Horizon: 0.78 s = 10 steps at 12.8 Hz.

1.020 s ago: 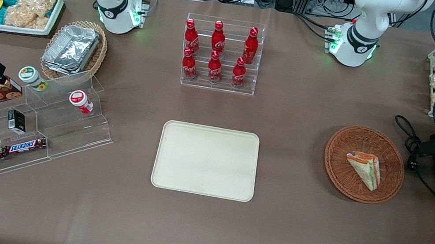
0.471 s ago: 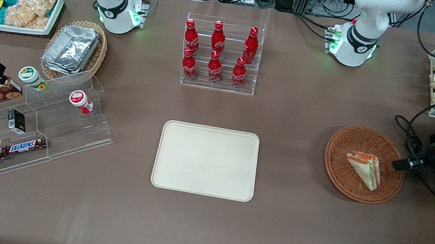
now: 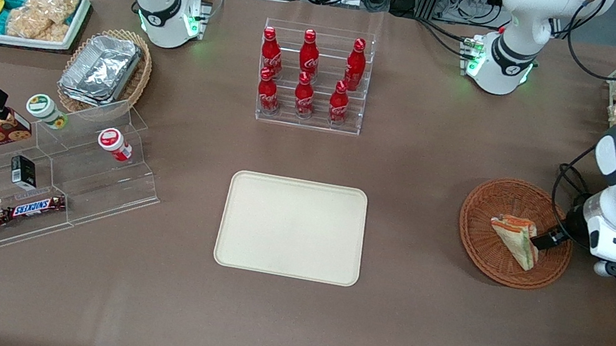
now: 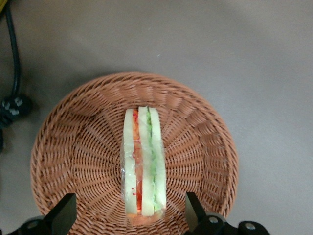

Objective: Place sandwich from basket to tray
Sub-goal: 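Move the left gripper down over the wrapped sandwich in the wicker basket, then close the left gripper on the sandwich's crust edge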

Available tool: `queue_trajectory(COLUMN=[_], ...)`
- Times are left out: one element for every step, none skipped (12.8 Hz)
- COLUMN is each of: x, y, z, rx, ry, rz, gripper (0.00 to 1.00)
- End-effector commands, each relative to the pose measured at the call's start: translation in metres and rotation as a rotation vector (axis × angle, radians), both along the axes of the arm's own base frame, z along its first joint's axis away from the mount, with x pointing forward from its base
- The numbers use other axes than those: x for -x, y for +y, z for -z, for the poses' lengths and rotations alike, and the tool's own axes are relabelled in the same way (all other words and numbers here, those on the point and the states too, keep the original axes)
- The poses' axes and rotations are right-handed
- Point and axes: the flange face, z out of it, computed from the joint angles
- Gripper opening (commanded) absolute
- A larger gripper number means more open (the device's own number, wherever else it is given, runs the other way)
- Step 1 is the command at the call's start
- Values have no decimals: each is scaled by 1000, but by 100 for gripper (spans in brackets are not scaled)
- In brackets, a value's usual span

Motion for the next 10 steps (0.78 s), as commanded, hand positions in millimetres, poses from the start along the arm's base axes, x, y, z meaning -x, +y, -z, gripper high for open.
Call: queue_trajectory(x=[2, 3, 4, 5, 5, 5, 5, 5, 8, 12], y=[-2, -2, -3, -3, -3, -4, -4, -6, -6, -8], z=[15, 24, 30, 36, 41, 43, 48, 52, 58, 66], rx=[1, 2, 4, 5, 5, 6, 6, 8, 9, 10], ry=[5, 11, 11, 20, 28, 32, 40, 42, 39, 28], rz=[-88, -111, -128, -140, -157, -171, -177, -184, -193, -193], gripper=[100, 100, 100, 100, 100, 100, 100, 100, 100, 100])
